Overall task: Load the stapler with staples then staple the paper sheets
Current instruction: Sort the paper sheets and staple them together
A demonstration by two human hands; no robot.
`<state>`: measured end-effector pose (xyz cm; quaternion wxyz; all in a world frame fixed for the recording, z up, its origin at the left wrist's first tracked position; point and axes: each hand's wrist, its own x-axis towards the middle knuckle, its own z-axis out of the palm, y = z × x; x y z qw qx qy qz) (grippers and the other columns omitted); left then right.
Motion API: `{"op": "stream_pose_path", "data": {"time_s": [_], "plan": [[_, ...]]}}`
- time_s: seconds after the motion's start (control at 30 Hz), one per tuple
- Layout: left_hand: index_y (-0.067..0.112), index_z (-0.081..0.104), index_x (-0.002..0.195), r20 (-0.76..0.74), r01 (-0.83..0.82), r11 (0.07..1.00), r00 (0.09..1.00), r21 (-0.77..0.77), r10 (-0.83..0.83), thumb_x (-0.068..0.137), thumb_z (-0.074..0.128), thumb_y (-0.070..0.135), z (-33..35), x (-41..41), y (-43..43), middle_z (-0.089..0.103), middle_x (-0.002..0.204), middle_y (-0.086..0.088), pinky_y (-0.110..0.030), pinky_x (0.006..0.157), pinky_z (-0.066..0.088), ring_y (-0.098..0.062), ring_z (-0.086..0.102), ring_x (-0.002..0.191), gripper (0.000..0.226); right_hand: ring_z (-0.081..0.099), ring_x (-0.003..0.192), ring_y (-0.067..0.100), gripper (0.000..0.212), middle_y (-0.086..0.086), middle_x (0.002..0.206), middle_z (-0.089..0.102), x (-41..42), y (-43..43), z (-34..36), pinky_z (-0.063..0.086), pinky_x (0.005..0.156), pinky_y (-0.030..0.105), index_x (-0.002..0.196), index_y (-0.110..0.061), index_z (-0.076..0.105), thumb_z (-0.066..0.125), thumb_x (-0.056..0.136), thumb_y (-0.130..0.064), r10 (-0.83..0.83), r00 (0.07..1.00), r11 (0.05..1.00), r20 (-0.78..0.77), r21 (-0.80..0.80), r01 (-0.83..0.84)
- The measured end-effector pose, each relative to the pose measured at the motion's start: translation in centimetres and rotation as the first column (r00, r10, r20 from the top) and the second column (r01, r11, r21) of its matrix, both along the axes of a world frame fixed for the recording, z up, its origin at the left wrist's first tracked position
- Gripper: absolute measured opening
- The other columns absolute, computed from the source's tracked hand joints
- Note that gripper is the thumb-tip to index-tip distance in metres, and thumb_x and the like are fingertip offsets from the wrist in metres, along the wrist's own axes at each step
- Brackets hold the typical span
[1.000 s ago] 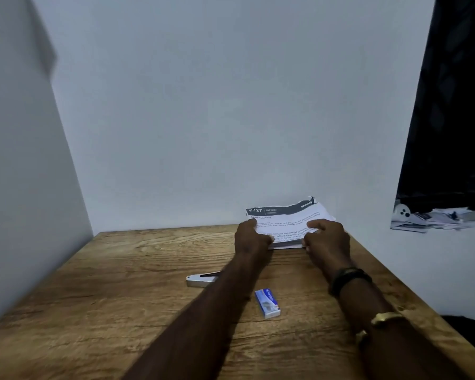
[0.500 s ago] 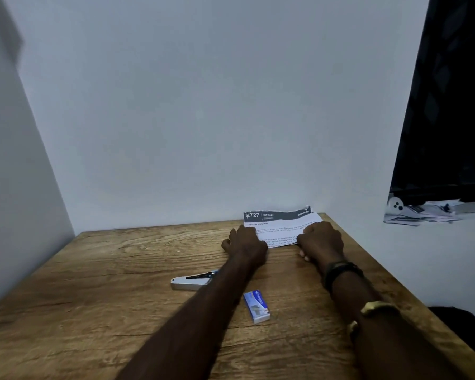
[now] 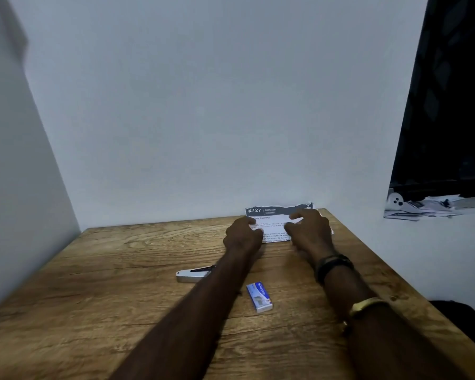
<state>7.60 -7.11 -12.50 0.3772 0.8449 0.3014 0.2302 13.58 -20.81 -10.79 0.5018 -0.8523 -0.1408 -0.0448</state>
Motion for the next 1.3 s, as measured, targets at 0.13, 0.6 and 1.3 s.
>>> {"op": "stream_pose_path", "data": {"time_s": [0.13, 0.6, 1.3], "plan": [[0.017, 0.073, 0.110, 0.184, 0.034, 0.999, 0.982, 0.000, -0.033, 0.087, 0.072, 0.025, 0.4, -1.8, -0.1, 0.067, 0.128, -0.003, -0.030, 0.104, 0.044, -0.021, 0.060, 0.122, 0.024, 0.072, 0.099, 0.036, 0.016, 0.013, 0.098, 0.078, -2.0, 1.1, 0.9, 0.057, 0.094, 0.041, 0.092, -0.022, 0.075, 0.068, 0.079, -0.018, 0.102, 0.994, 0.995, 0.050, 0.012, -0.102], [0.019, 0.079, 0.104, 0.079, 0.343, 0.930, 0.932, 0.132, -0.354, 0.082, 0.070, 0.010, 1.8, -9.6, 1.2, 0.077, 0.102, 0.001, -0.034, 0.089, 0.052, -0.022, 0.069, 0.103, 0.026, 0.075, 0.086, 0.030, 0.012, 0.010, 0.087, 0.077, -9.3, 1.2, 3.2, 0.063, 0.084, 0.045, 0.088, -0.016, 0.075, 0.068, 0.083, -0.023, 0.256, 0.966, 0.891, 0.042, -0.397, -0.219], [0.014, 0.072, 0.105, -0.311, 0.121, 0.947, 0.950, 0.296, -0.024, 0.073, 0.081, 0.032, 1.7, -13.7, 5.1, 0.074, 0.107, -0.006, -0.035, 0.084, 0.058, -0.022, 0.067, 0.099, 0.037, 0.075, 0.090, 0.027, 0.029, 0.008, 0.094, 0.076, -11.4, 4.5, 2.3, 0.064, 0.078, 0.036, 0.091, -0.014, 0.073, 0.082, 0.065, -0.022, 0.319, 0.948, 0.798, 0.010, -0.542, -0.263]]}}
